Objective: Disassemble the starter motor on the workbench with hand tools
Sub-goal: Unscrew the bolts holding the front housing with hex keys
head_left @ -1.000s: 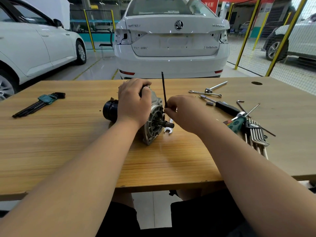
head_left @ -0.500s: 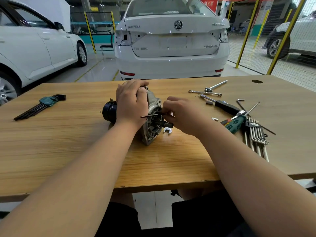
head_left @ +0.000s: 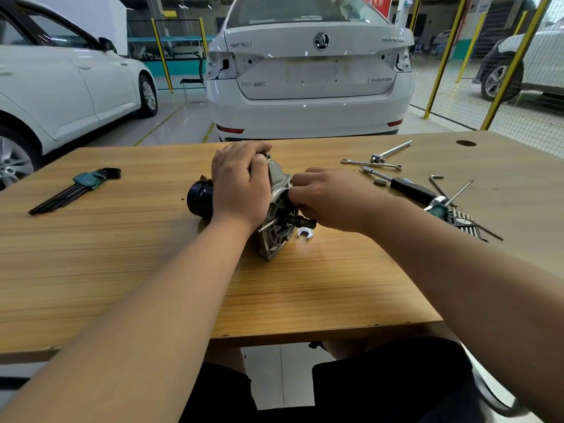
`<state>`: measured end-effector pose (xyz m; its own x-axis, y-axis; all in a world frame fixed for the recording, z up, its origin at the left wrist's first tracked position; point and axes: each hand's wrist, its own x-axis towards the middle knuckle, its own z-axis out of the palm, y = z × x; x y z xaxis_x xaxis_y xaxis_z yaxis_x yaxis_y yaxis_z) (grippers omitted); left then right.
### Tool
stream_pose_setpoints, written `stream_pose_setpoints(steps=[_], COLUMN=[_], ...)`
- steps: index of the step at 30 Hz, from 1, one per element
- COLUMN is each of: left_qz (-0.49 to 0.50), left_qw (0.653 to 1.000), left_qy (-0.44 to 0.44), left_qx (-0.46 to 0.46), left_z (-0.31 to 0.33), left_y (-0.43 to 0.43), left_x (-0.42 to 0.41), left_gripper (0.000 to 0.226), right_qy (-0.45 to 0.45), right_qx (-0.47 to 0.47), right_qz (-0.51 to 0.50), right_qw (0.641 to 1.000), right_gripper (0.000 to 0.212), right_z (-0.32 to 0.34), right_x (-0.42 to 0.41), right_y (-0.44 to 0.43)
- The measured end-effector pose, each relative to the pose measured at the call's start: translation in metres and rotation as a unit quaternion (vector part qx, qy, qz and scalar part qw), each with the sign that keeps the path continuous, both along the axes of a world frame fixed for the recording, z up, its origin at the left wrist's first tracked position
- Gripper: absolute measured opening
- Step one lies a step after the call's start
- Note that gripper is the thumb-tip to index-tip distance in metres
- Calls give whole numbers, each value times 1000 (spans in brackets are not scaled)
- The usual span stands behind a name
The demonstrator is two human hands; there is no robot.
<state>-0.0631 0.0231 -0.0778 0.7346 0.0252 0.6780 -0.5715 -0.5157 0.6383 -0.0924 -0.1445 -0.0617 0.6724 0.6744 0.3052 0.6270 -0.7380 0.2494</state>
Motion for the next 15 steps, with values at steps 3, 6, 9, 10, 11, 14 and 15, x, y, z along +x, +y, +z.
stream_pose_setpoints(steps=[3, 6, 9, 10, 11, 14, 15], left_qz=[0, -2, -1, 1, 2, 3, 4], left_qw=[1000, 1000, 1000, 1000, 1000, 1000, 1000], left_qy=[1, -1, -4, -5, -7, -8, -9], left_qx=[0, -1, -5, -7, -8, -2, 1], left_z=[1, 0, 0, 0, -1, -1, 0], left_y=[1, 1, 0, 0, 0, -1, -1], left_x=[0, 0, 0, 0, 0, -1, -1], left_gripper=[39, 39, 38, 38, 38, 39, 39], right_qy=[3, 28, 121, 186, 262, 428, 448], right_qx=[21, 77, 281, 387, 487, 683, 706], right_qz=[-5, -18, -121, -144, -150, -150, -162], right_qw=[1000, 996, 944, 892, 820, 573, 524], right_gripper=[17, 7, 15, 18, 18, 15, 14], right_z=[-1, -2, -4, -7, -10, -26, -31], right_x=[0, -4, -9, -10, -11, -8, -7], right_y=[1, -3, -8, -8, -6, 4, 6])
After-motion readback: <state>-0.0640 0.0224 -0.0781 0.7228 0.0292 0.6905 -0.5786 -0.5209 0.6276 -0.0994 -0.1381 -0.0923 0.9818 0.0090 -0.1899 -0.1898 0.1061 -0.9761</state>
